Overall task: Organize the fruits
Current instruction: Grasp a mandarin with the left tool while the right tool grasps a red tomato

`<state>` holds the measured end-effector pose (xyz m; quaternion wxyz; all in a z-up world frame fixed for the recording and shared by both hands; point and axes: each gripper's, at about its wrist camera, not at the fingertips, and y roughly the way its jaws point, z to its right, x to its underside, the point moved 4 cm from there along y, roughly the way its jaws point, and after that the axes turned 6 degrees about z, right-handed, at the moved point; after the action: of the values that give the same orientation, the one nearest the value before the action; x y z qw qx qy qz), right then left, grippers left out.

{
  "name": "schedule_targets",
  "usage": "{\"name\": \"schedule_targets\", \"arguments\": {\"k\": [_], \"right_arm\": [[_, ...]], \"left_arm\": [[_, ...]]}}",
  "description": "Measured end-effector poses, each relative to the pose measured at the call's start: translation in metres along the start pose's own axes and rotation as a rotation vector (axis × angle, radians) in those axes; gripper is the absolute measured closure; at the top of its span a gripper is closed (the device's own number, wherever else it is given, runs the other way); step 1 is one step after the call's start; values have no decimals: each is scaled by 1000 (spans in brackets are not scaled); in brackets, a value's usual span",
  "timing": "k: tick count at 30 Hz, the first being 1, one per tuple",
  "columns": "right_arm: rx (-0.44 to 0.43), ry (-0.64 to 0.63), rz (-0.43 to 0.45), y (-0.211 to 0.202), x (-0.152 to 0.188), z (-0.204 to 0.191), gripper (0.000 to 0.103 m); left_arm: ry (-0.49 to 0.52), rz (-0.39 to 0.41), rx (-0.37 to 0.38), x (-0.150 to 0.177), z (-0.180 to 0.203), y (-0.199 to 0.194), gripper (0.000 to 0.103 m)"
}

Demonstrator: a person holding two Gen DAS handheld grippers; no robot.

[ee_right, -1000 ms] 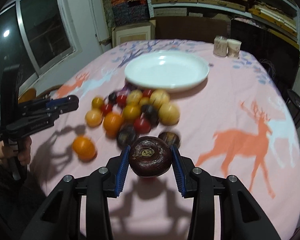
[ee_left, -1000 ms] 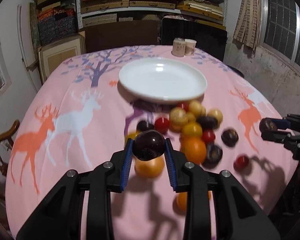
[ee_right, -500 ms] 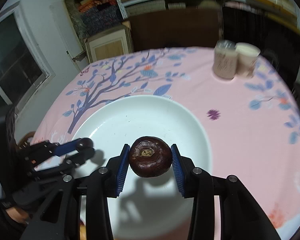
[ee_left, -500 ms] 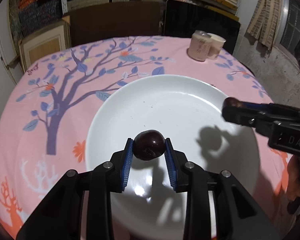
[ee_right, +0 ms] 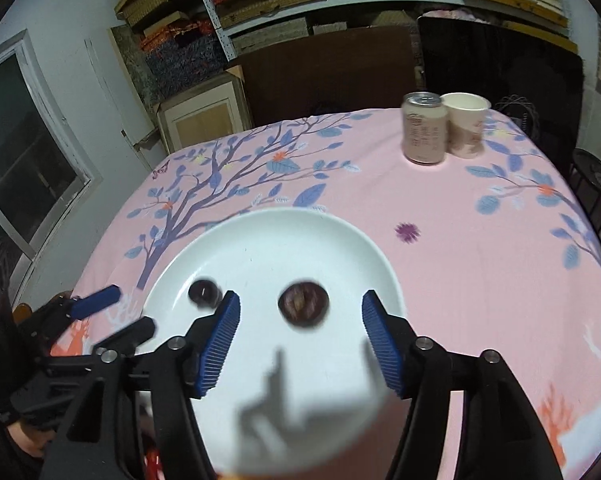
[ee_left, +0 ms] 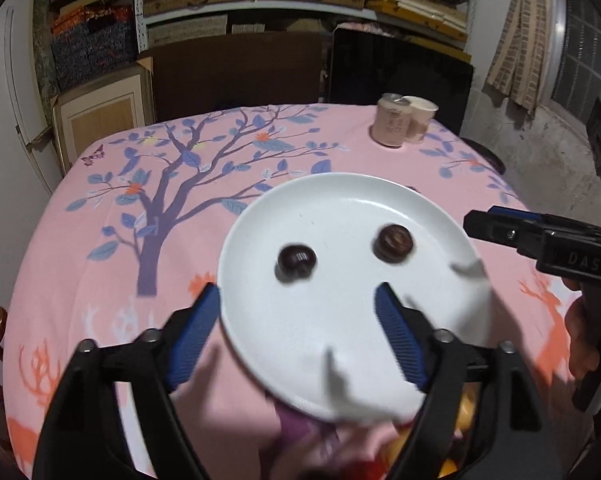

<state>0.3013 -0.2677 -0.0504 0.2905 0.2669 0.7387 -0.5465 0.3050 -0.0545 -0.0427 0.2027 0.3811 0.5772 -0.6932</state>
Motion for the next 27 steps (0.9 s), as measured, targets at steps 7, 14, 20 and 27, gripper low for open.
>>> {"name": "schedule_targets", "arguments": {"k": [7, 14, 20, 27], "right_arm": [[34, -120, 13, -95, 95, -11, 35], [79, -101, 46, -147, 179, -3, 35], [81, -70, 32, -160, 209, -1, 35], [82, -154, 5, -163, 227, -13, 35]], "left_arm": [[129, 40, 67, 89, 42, -112, 14], [206, 12, 93, 174, 77, -170, 13], [175, -65, 44, 211, 84, -147, 19], [116, -85, 50, 225, 84, -134, 57]]}}
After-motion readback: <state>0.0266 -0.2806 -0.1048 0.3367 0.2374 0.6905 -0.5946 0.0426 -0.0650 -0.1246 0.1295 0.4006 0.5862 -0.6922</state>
